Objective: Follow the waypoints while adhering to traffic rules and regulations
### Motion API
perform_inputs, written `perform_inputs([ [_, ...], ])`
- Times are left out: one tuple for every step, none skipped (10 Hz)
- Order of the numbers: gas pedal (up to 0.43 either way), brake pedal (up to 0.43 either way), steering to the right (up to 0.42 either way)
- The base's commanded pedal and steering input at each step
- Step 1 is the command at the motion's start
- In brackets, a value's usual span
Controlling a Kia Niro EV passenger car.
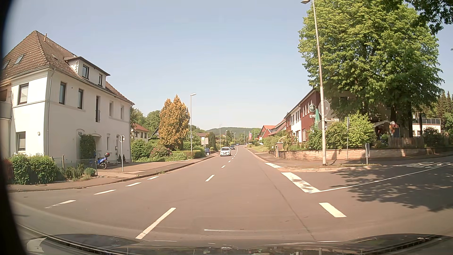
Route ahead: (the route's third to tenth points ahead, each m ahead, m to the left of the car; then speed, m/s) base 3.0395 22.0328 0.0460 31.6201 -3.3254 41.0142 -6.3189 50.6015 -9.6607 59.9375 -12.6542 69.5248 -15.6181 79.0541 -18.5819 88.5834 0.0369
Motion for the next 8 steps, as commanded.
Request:
perform_inputs([
  [0.0, 0.25, -0.057],
  [0.0, 0.25, -0.057],
  [0.0, 0.25, -0.057],
  [0.0, 0.25, -0.057],
  [0.0, 0.25, -0.057],
  [0.0, 0.25, -0.057],
  [0.0, 0.25, -0.057],
  [0.0, 0.25, -0.057],
])
